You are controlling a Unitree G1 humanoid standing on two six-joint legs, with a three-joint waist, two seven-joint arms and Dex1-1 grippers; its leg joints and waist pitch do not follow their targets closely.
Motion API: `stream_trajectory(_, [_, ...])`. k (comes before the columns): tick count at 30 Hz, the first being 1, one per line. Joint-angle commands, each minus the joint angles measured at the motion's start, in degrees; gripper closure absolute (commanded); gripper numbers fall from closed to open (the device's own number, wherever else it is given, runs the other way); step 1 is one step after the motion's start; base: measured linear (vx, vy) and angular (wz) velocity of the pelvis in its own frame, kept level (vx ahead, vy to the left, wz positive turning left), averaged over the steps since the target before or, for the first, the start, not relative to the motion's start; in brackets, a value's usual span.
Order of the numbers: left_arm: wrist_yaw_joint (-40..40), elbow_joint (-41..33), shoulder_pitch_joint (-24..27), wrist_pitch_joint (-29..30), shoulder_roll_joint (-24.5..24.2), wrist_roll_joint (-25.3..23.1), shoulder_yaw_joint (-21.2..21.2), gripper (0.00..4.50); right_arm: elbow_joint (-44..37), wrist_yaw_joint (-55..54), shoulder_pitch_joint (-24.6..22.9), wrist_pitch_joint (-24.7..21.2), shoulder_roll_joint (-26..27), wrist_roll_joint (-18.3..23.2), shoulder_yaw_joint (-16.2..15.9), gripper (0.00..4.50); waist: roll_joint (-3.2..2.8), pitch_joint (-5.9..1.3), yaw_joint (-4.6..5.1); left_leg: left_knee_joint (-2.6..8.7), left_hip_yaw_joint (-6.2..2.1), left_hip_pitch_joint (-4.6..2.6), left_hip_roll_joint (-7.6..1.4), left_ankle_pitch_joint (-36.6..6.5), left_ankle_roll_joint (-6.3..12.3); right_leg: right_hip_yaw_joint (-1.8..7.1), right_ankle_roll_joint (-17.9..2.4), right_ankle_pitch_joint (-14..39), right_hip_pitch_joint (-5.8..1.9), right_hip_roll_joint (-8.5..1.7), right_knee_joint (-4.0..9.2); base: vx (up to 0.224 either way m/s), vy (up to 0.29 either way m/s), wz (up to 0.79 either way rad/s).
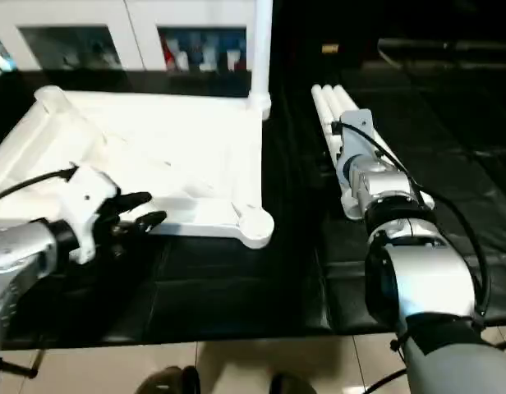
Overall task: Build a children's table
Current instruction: Pick table leg
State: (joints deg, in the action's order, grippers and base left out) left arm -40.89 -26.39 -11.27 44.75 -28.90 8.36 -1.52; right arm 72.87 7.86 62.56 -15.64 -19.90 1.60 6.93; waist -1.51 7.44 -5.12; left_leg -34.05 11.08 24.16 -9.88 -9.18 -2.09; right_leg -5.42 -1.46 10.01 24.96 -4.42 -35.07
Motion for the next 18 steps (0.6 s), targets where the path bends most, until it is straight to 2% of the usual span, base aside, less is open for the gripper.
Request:
stream_trajectory(1, [-0.1,-1.9,0.5,1.8,-0.8,0.5,-0.7,2.3,1.2,0.3,0.6,0.2,-0.3,0.0,0.7,0.0,-0.07,-3.54,-0.04,3.73,-1.64,-1.83,-3.4,-9.7,5.24,3.48,-15.3,6.2,-3.34,-4.16,3.19,0.0,0.0,0.0])
stream_trajectory(9, [0.3,-2.9,-0.2,4.4,-2.1,2.2,-0.3,2.3,2.2,5.2,1.2,-0.5,-0.2,-1.0,-0.6,0.0,-0.01,-3.13,-0.09,3.76,-1.59,-1.81,-3.45,-8.7,5.23,3.61,-15.9,5.9,-3.42,-4.33,3.09,0.0,0.0,0.0])
stream_trajectory(14, [-2.6,-5.3,1.2,6.7,-4.2,4.6,0.3,2.3,3.0,4.6,1.4,-4.4,-0.5,1.0,1.8,0.0,0.05,-3.04,-0.09,3.82,-1.57,-1.86,-3.46,-9.0,4.87,3.65,-16.0,6.8,-3.39,-4.33,3.17,0.0,0.0,0.0])
stream_trajectory(18, [-3.2,-6.3,1.7,7.6,-4.9,5.7,1.1,2.3,3.6,6.5,1.7,-7.3,-0.9,0.8,1.4,0.0,0.06,-3.04,-0.1,3.85,-1.52,-1.88,-3.45,-9.6,4.46,3.6,-15.9,7.8,-3.33,-4.24,3.21,0.0,0.0,0.0])
